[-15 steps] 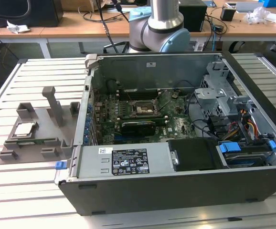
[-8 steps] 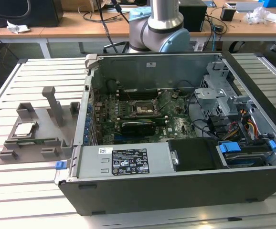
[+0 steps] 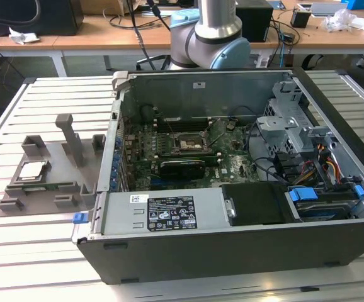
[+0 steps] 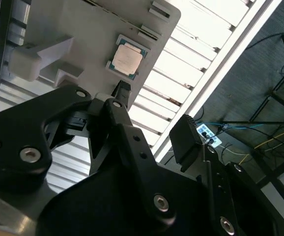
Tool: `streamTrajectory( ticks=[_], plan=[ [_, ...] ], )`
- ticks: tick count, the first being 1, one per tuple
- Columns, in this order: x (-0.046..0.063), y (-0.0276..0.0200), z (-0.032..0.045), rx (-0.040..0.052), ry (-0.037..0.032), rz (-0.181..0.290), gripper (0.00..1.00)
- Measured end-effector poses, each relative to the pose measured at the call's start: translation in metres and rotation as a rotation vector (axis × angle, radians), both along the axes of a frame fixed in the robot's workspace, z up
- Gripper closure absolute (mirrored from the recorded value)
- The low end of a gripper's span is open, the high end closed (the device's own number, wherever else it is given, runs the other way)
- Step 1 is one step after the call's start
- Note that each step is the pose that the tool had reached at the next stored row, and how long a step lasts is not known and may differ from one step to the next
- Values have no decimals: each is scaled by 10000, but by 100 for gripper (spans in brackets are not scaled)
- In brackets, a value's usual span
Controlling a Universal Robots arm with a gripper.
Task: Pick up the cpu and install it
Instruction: 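Pick up the cpu and move it towards the insertion slot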
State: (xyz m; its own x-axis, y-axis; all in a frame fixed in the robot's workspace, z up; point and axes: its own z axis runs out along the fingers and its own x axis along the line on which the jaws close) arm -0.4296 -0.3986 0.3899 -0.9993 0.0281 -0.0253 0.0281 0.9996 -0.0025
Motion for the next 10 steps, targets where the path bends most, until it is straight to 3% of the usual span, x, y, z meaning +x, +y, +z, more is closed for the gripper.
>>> streamTrajectory(
  ticks=[10],
  plan=[
    [0, 0, -64, 0, 1, 3, 40]
  ],
)
